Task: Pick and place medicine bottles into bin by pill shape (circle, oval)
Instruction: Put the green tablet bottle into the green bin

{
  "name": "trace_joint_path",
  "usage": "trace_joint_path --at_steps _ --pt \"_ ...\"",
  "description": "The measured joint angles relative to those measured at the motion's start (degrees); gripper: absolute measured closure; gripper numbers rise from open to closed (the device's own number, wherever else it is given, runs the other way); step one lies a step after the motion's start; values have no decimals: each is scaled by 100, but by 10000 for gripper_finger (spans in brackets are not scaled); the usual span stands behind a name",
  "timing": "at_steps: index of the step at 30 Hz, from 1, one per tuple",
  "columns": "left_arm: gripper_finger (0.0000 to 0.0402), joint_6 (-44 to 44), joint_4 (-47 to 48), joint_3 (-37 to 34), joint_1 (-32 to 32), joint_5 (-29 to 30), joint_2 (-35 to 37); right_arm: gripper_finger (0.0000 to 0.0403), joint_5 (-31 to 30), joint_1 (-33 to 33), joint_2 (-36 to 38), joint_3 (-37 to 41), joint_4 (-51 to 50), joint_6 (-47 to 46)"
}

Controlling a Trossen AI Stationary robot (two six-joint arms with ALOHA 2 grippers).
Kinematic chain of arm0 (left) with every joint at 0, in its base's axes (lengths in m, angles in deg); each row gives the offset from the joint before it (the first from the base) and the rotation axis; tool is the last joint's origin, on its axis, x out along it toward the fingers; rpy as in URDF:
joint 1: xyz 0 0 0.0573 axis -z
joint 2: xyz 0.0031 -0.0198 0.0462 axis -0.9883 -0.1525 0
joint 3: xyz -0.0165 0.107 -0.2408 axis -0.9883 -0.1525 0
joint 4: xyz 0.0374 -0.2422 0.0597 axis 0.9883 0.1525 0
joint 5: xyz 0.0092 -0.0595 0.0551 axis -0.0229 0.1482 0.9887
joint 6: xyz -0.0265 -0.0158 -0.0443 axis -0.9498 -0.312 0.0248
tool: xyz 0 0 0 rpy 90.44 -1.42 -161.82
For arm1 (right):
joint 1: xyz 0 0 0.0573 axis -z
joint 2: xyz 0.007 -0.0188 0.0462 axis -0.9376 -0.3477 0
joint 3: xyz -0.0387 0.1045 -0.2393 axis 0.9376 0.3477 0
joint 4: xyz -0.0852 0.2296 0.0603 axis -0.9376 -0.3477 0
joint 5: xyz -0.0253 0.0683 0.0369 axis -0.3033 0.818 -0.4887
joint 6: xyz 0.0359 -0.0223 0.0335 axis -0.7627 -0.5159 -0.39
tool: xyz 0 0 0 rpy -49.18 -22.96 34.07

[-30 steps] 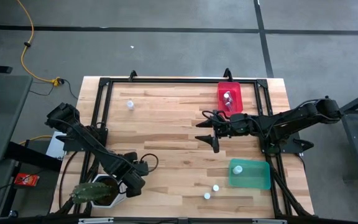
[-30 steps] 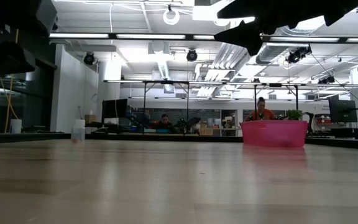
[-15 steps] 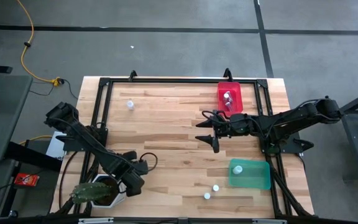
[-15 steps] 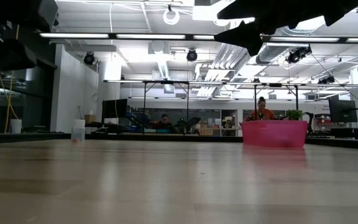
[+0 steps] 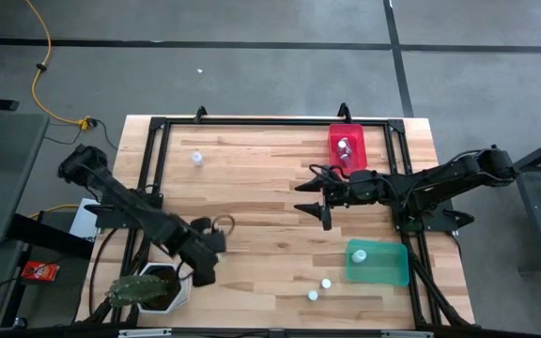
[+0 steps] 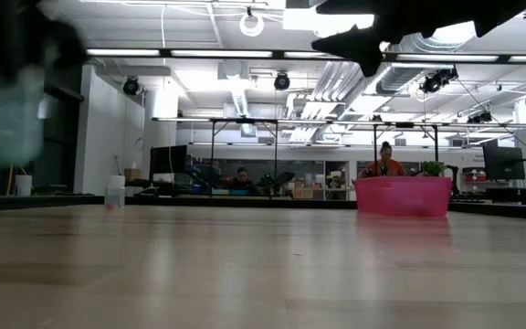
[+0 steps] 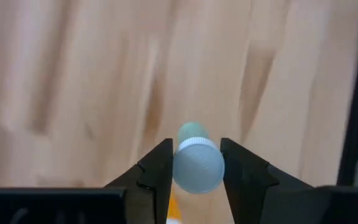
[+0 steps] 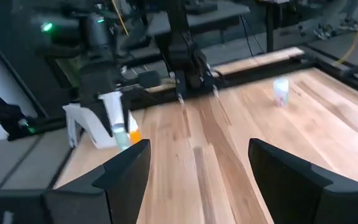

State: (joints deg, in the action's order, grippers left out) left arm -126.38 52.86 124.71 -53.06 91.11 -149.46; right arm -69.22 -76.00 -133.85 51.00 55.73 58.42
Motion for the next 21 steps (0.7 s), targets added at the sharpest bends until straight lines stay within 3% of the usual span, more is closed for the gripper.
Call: trace_joint_path --at_steps 5,11,21 --pt "296 1189 -390 148 -597 865 890 139 30 -5 2 0 412 -3" --pt "292 2531 -1437 84 -1407 1361 1751 139 84 -15 44 2 771 -179" --pt "291 2831 -5335 -1847 -1932 1206 2445 139 178 -17 188 2 1207 -202"
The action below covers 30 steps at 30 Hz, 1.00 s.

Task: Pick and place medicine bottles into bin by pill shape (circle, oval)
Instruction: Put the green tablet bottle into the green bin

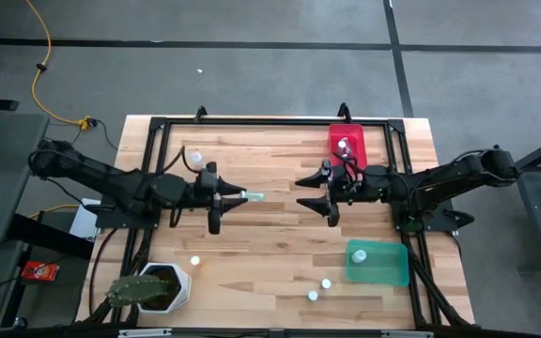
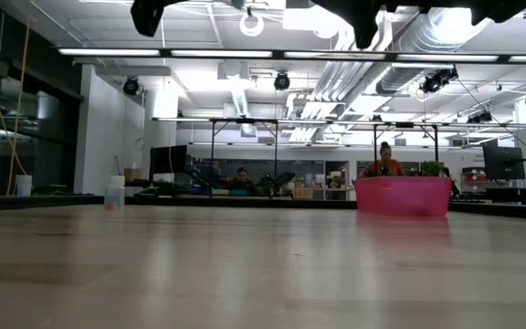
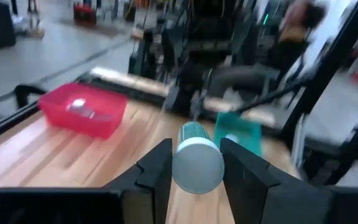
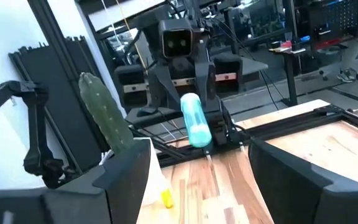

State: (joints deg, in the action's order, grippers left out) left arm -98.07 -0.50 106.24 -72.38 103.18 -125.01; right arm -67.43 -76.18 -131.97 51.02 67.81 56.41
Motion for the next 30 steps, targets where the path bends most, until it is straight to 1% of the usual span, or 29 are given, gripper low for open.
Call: trace_joint_path --at_steps 4,7,30 --pt "291 -48 -1338 -591 2 -4 -5 139 10 0 17 0 24 -17" --pt "291 -76 -1764 -750 1 -4 -14 139 11 0 17 0 31 -17" --pt "290 -76 -1808 -771 2 -3 -14 139 13 0 17 0 31 -2"
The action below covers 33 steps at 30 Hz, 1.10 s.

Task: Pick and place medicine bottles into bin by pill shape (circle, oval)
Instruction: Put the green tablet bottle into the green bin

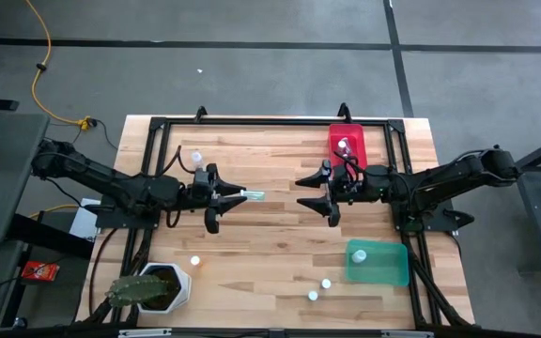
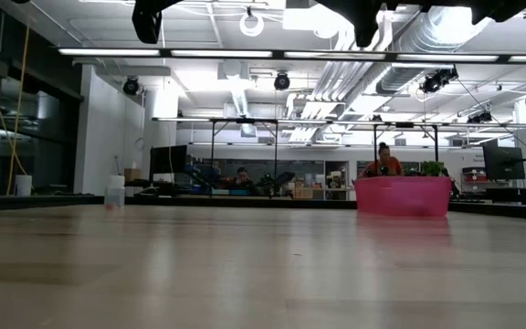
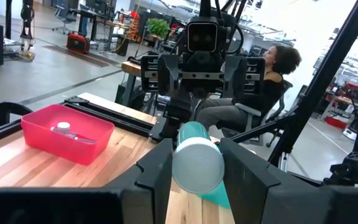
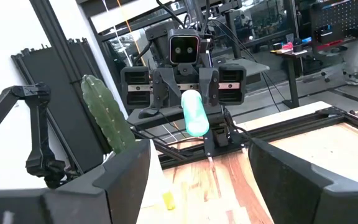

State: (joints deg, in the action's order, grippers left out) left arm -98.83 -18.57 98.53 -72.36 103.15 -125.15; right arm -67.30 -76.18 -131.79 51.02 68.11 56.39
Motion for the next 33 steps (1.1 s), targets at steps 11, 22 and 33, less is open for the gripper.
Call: trace_joint_path --at_steps 11,22,33 --pt "290 60 395 68 0 -40 -85 139 0 13 0 0 597 103" --pt "291 115 707 770 0 -606 -1109 139 -2 15 0 0 1691 308" --pt "291 888 1268 3580 0 -1518 -4366 139 -4 15 2 0 2750 -12"
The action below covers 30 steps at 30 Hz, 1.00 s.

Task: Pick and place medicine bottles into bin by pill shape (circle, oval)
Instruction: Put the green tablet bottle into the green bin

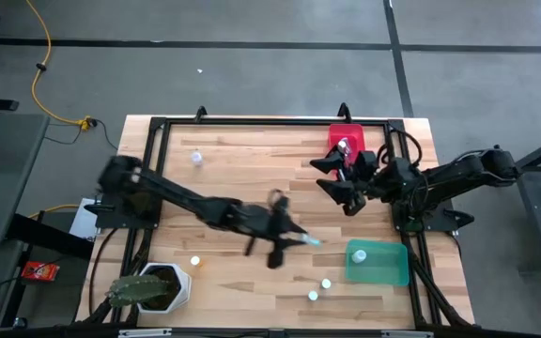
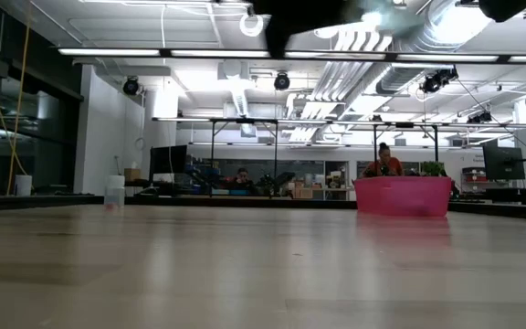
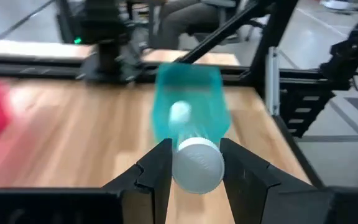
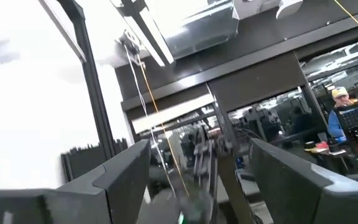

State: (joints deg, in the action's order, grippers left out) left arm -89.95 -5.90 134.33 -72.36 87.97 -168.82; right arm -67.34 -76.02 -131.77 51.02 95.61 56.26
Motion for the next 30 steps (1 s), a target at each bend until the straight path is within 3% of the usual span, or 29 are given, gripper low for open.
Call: trace_joint_path --at_steps 7,12,25,30 --pt "291 228 -19 1883 2 -628 -1709 139 2 0 -2 0 70 4" --pt "291 228 -38 2666 11 -782 -2388 139 1 0 -2 0 68 -1" --pt "291 528 -20 2827 4 -847 -2682 139 36 -2 -1 0 -62 -156" --pt "291 569 117 2827 4 -850 -2682 139 48 -2 151 0 -10 -619"
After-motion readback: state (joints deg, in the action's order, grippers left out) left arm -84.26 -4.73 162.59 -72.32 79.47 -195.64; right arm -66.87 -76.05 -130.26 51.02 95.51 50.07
